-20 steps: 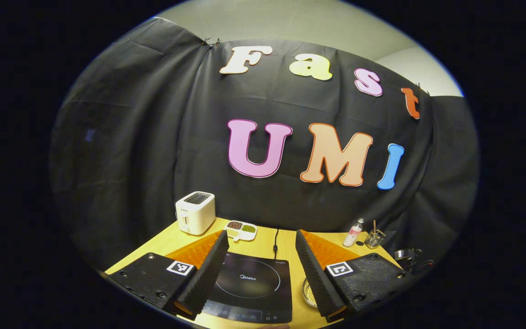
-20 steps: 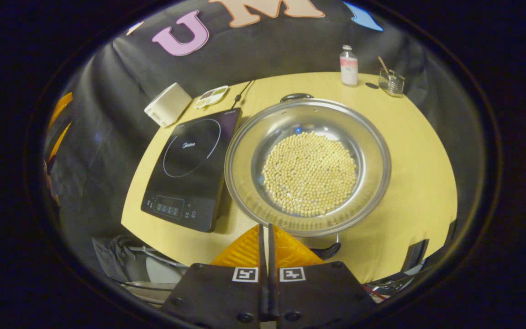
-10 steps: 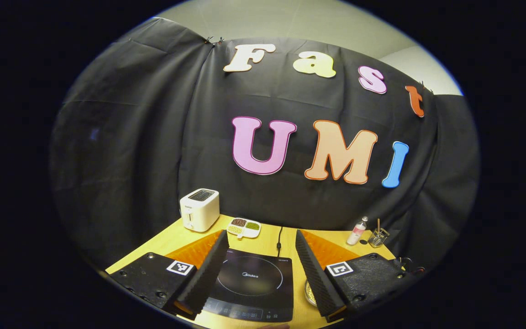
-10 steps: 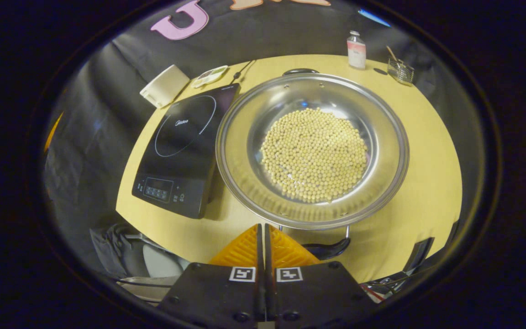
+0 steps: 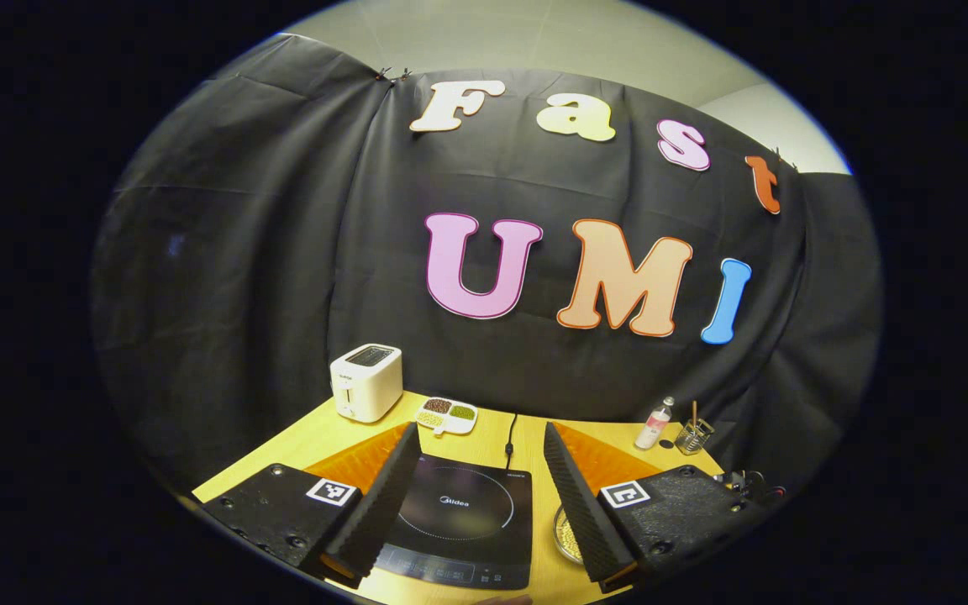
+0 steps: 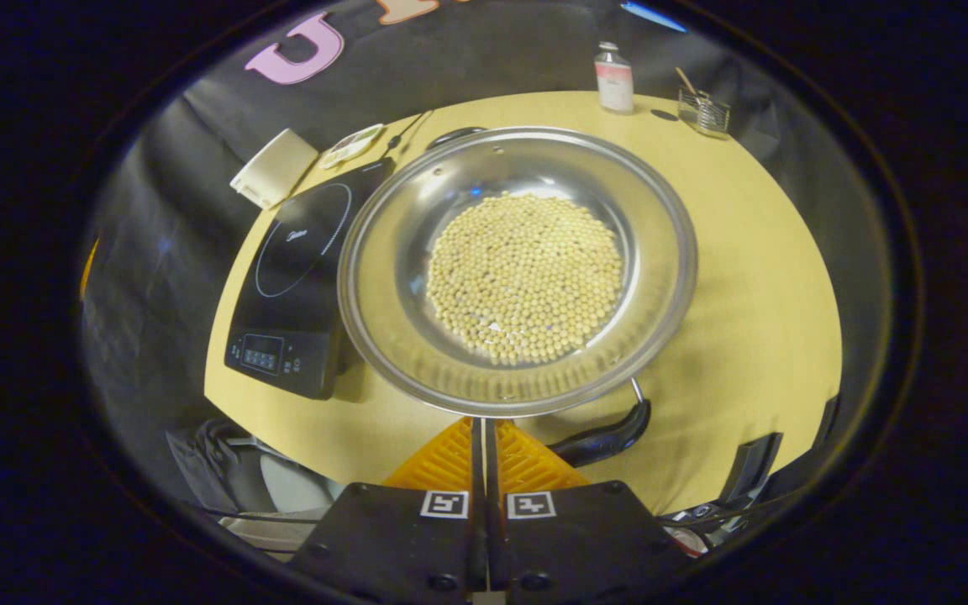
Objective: First push the handle of the pot to place it horizontally, then grasp the pot with both hands and set it on the induction cooktop.
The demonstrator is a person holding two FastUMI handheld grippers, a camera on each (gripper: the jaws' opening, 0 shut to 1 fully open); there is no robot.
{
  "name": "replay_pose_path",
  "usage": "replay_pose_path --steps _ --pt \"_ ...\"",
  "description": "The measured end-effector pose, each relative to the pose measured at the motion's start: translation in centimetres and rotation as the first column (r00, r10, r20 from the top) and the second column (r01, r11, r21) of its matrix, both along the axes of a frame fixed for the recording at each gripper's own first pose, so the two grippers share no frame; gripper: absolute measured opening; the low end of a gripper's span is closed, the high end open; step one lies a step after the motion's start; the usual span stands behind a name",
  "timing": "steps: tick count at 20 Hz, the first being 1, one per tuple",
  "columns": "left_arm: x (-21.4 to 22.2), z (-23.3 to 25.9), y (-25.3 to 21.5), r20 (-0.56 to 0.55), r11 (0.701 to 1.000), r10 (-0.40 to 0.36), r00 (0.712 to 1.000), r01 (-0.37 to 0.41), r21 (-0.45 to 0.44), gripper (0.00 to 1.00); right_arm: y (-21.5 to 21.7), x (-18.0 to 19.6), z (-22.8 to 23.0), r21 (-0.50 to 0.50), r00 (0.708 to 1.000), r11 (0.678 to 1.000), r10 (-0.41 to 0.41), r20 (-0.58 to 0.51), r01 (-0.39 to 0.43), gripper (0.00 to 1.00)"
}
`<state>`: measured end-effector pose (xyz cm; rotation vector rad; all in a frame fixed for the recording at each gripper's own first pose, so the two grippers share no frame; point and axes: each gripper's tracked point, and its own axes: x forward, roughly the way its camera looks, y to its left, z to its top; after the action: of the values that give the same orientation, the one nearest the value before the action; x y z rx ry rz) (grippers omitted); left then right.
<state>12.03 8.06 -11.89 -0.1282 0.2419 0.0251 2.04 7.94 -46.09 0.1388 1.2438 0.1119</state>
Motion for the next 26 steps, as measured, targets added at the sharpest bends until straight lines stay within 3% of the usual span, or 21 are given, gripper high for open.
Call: replay_pose_path --steps 8,14,17,18,26 --pt "-0.7 0.2 -1.8 -0.002 0.999 0.033 0.999 -0.033 0.01 0.9 -4.4 1.2 -0.1 -0.004 1.0 1.0 -0.015 -0.001 0.015 0.03" --pt "-1.3 0.4 -3.3 0.001 0.997 0.07 0.998 -0.07 0.039 0.9 -6.7 2.3 -0.1 0.015 1.0 1.0 0.015 -0.001 -0.015 0.0" --pt "-1.8 0.2 -4.2 -0.005 0.994 0.094 0.996 -0.094 0.056 0.9 -8.1 2.9 -0.1 0.019 0.999 0.999 0.038 0.004 -0.038 0.03" --pt "-1.9 0.2 -4.5 -0.007 0.993 0.101 0.995 -0.1 0.065 0.9 -8.7 3.4 -0.1 0.02 0.999 0.999 0.044 0.007 -0.044 0.0" --pt "-2.6 0.0 -7.8 -0.035 0.987 0.118 0.992 -0.113 0.117 0.9 -12.1 7.1 -0.1 0.067 0.999 0.997 0.039 0.037 -0.041 0.03"
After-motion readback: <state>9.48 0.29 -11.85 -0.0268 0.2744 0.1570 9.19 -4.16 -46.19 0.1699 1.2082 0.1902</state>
